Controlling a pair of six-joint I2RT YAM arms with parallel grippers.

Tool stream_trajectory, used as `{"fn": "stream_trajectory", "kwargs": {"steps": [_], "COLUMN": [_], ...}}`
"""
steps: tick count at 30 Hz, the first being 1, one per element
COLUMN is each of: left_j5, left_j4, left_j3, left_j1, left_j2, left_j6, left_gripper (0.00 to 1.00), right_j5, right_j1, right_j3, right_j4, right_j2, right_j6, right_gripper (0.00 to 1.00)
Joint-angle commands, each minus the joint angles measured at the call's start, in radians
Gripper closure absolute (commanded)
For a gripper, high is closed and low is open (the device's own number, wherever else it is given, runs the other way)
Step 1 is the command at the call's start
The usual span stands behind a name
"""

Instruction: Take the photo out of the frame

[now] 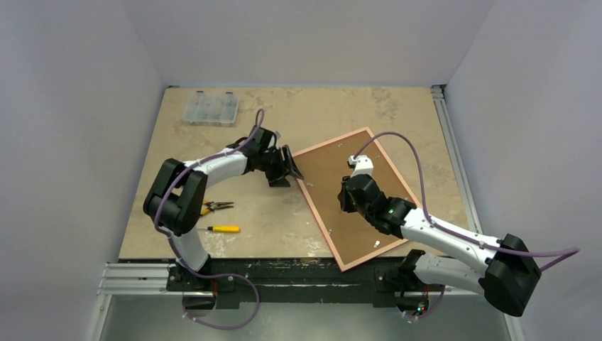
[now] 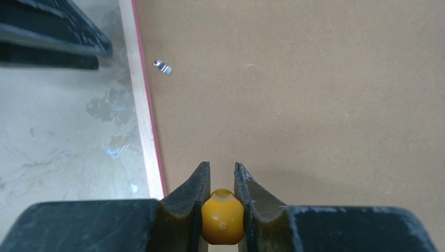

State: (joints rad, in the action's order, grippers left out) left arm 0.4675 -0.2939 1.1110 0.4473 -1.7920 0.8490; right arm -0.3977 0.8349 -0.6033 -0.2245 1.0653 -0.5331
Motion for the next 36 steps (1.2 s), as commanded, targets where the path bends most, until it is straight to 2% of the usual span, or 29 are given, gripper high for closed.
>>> {"fn": "stream_trajectory", "kwargs": {"steps": [1, 5, 9, 13, 16, 18, 22, 28, 33, 36], "left_j5": [-0.039, -0.090, -0.114, -0.185, -0.243, -0.266, -0.287, -0.189, -0.076, -0.055], "left_j4": [0.124, 0.212, 0.277, 0.247, 0.187, 0.144, 0.061, -0.054, -0.191, -0.201], "left_j3": [-0.142, -0.244, -0.255, -0.223, -0.206, -0.190, -0.122, 0.032, 0.192, 0.219], "left_j1": [0.086, 0.183, 0.248, 0.286, 0.299, 0.300, 0.292, 0.202, 0.119, 0.095], "left_j2": [0.079, 0.092, 0.059, 0.045, 0.038, 0.029, -0.006, -0.089, -0.167, -0.176], "left_j6": [0.203, 0.369, 0.444, 0.459, 0.481, 0.479, 0.398, 0.120, -0.108, -0.143], "left_gripper": [0.43, 0.43, 0.43, 0.43, 0.54, 0.64, 0.74, 1.00, 1.00, 1.00], "right_j5": [0.049, 0.060, 0.072, 0.069, 0.069, 0.063, 0.053, 0.066, 0.061, 0.054], "right_j1": [0.008, 0.016, 0.025, 0.036, 0.045, 0.047, 0.049, 0.053, 0.057, 0.058], "right_j3": [0.030, 0.061, 0.067, 0.051, 0.050, 0.047, 0.027, 0.004, -0.045, -0.080], "right_j4": [0.046, 0.052, 0.060, 0.039, 0.039, 0.036, 0.027, 0.059, 0.087, 0.113], "right_j2": [-0.061, -0.106, -0.121, -0.116, -0.124, -0.125, -0.109, -0.046, 0.037, 0.094], "right_j6": [-0.059, -0.106, -0.121, -0.127, -0.130, -0.127, -0.114, -0.097, -0.081, -0.074], "right_gripper": [1.00, 1.00, 1.00, 1.00, 1.00, 1.00, 1.00, 1.00, 1.00, 1.00]}}
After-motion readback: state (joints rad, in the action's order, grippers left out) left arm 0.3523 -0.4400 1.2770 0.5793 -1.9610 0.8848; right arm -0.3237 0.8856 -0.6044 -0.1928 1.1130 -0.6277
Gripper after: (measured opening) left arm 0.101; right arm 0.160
